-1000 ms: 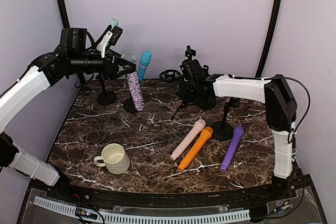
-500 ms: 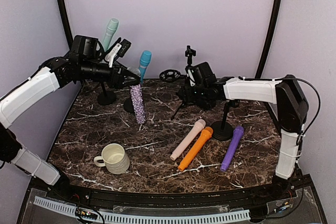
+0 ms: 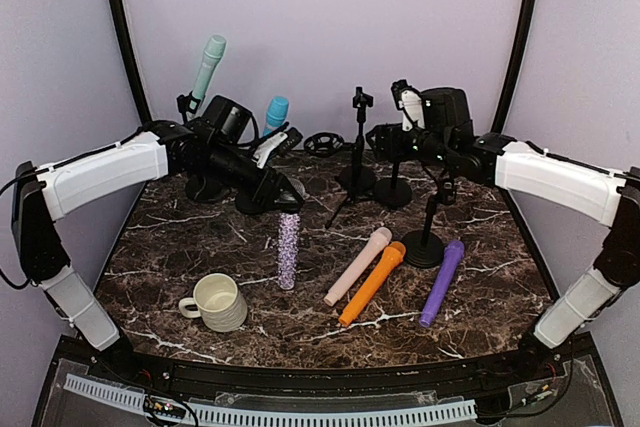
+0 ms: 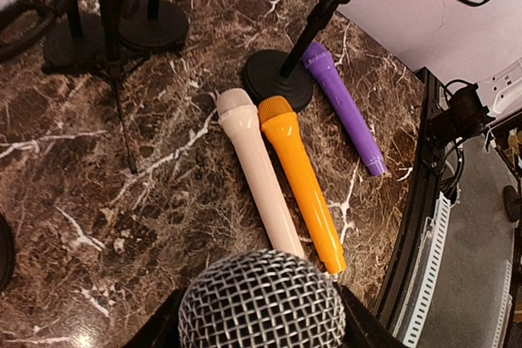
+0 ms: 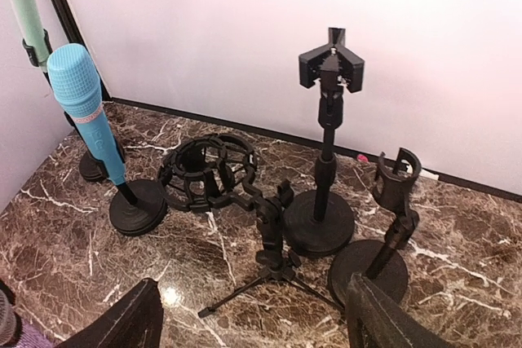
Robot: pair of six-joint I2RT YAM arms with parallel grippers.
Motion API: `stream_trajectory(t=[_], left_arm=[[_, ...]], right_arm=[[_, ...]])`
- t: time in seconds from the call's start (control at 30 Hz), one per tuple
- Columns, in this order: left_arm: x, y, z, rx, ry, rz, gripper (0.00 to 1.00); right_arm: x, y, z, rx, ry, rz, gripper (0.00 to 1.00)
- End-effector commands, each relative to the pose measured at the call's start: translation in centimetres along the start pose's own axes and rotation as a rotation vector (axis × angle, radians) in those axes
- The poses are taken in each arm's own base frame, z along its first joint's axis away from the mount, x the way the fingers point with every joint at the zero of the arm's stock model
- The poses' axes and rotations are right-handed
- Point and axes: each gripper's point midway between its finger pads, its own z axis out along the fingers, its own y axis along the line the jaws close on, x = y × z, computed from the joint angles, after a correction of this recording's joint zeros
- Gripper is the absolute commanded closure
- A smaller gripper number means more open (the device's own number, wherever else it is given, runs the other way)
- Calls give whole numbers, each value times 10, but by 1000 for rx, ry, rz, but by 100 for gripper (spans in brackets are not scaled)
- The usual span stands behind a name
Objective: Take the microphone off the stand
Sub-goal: Place the microphone at the center of the board.
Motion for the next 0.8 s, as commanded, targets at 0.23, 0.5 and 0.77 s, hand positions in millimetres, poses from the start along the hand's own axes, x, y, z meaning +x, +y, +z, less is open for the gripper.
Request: stream_trajectory(t=[0.23,0.5,0.77], left_arm=[[-6,-15,51,75,127,-84,100],[-17,5,97,56,105,-80,99],[-18,18,148,71,75,-81,95]], right_arm=[[0,-44,-55,42,-69,94,21],[5,-50,-77,45,-100,131,20],[12,-53,-86,46,-108,174,20]])
